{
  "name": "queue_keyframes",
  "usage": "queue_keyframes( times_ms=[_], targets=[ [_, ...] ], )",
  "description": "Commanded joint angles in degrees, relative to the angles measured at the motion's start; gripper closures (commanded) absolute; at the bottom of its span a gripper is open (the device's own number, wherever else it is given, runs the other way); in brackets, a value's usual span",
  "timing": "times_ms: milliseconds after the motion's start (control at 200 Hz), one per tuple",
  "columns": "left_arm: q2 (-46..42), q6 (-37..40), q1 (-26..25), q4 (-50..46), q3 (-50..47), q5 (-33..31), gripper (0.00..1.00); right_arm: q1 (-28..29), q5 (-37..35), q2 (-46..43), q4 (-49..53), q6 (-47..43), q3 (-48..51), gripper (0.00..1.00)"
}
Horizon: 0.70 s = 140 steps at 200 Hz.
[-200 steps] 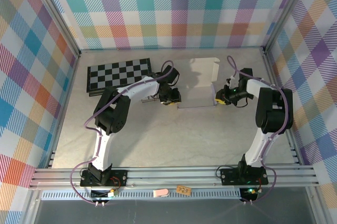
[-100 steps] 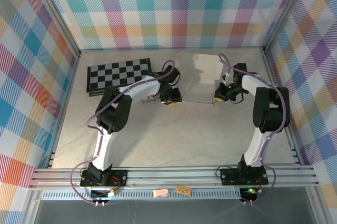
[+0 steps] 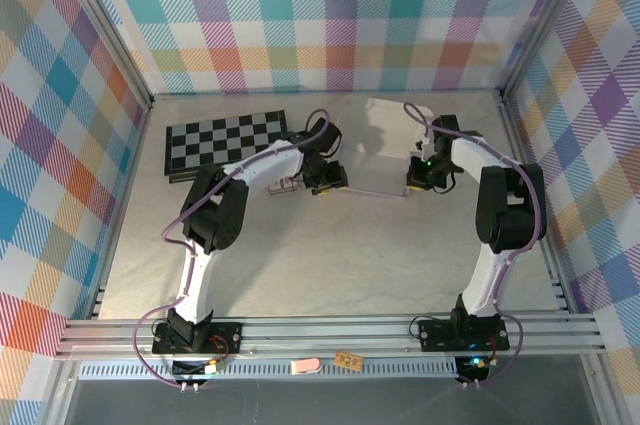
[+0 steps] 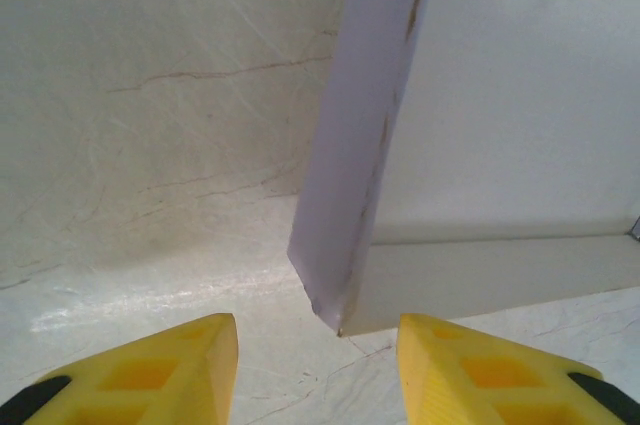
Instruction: Fold the paper box
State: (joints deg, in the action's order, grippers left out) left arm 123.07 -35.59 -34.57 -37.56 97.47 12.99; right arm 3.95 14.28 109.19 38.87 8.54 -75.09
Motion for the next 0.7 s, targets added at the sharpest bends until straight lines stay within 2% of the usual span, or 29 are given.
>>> queue_keyframes(
  times_ms=[0, 200, 360, 585, 695],
  targets=[
    [-2.8, -1.6, 1.8, -0.5, 1.7, 1.3, 0.54, 0.2, -3.4, 0.3, 2.2, -1.1, 0.2, 1.00],
    [-3.3, -1.7, 2.1, -0.1, 1.7, 1.9, 0.54, 0.2, -2.1, -2.9, 0.1, 0.4, 0.5, 0.83],
    [-3.8, -1.6, 2.2, -0.2, 1.2, 2.1, 0.54, 0.1, -0.7, -2.9, -0.7, 1.4, 0.3, 0.73],
    [-4.3, -1.4, 2.2, -0.1, 0.7, 2.3, 0.54, 0.1, -1.0, 1.1, 0.0, 0.3, -2.1, 0.71],
    [-4.3, -1.4, 2.2, -0.2, 0.7, 2.3, 0.55, 0.2, -2.2, 3.4, 0.3, 0.0, -3.4, 0.77]
  ],
)
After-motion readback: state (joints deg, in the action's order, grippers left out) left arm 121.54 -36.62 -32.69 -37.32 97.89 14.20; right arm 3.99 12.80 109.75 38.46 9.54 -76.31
